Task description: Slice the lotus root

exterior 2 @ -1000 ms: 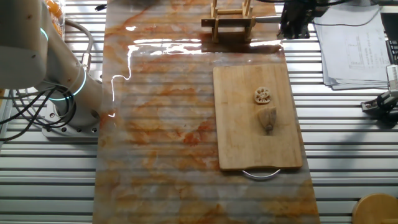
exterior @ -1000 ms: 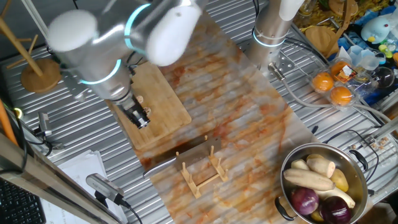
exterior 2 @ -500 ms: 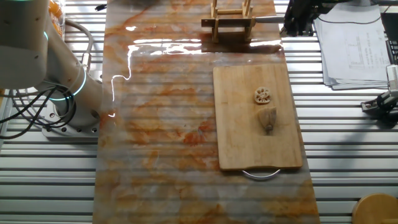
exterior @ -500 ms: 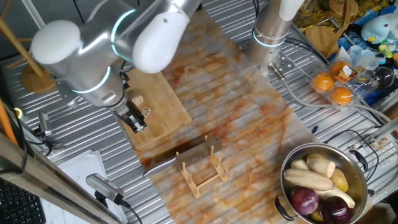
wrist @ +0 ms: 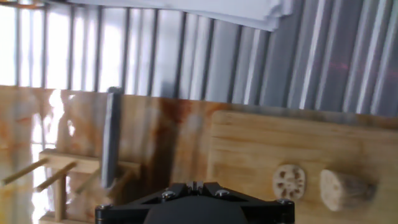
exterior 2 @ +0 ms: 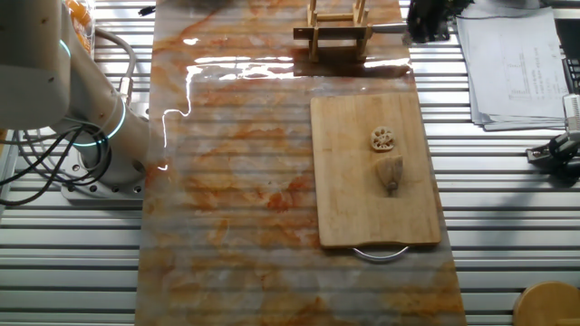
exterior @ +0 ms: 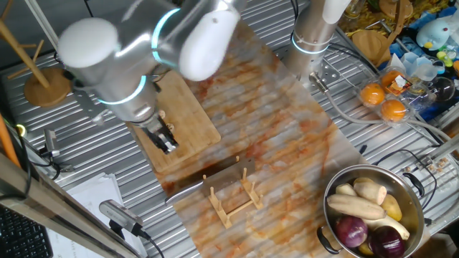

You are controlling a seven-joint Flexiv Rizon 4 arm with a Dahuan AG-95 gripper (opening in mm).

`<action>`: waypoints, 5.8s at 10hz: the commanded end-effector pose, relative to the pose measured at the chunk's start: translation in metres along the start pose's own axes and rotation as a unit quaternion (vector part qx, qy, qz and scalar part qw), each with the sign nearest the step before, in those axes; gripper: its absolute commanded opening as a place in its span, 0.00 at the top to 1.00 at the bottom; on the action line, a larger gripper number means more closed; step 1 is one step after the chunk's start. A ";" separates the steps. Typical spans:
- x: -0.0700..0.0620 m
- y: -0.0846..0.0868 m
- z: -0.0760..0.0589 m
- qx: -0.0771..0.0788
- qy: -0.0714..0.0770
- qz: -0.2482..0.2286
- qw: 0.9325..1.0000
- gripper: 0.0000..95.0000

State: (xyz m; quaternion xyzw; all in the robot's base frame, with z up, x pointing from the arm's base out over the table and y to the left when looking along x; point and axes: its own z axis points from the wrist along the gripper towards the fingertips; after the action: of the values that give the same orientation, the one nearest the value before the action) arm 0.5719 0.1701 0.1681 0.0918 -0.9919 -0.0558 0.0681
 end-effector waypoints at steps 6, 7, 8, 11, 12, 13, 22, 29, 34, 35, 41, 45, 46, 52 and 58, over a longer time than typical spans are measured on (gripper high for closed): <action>0.007 0.036 0.022 -0.023 0.029 0.073 0.997 1.00; 0.007 0.036 0.022 -0.023 0.026 0.063 0.997 1.00; 0.007 0.036 0.022 -0.023 0.028 0.048 0.998 1.00; 0.011 0.040 0.024 -0.026 0.029 0.033 0.999 0.80; 0.016 0.045 0.026 -0.027 0.029 0.039 0.998 0.80; 0.020 0.048 0.029 -0.030 0.028 0.042 0.998 0.80; 0.040 0.078 0.079 -0.047 0.029 0.074 0.996 0.80; 0.052 0.084 0.098 -0.050 0.029 0.082 0.995 0.80; 0.051 0.089 0.118 -0.050 0.028 0.094 0.994 0.80; 0.051 0.089 0.122 -0.049 0.027 0.095 0.994 0.80; 0.053 0.091 0.142 -0.048 0.016 0.099 0.994 0.80; 0.053 0.091 0.146 -0.047 0.008 0.103 0.994 0.80; 0.053 0.090 0.146 -0.047 0.007 0.104 0.993 0.80; 0.054 0.089 0.153 -0.047 0.001 0.104 0.993 0.80; 0.053 0.089 0.152 -0.073 -0.002 0.098 0.993 1.00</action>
State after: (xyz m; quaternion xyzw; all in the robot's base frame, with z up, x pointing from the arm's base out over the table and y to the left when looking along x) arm 0.4827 0.2629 0.0371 -0.0098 -0.9892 -0.1240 0.0772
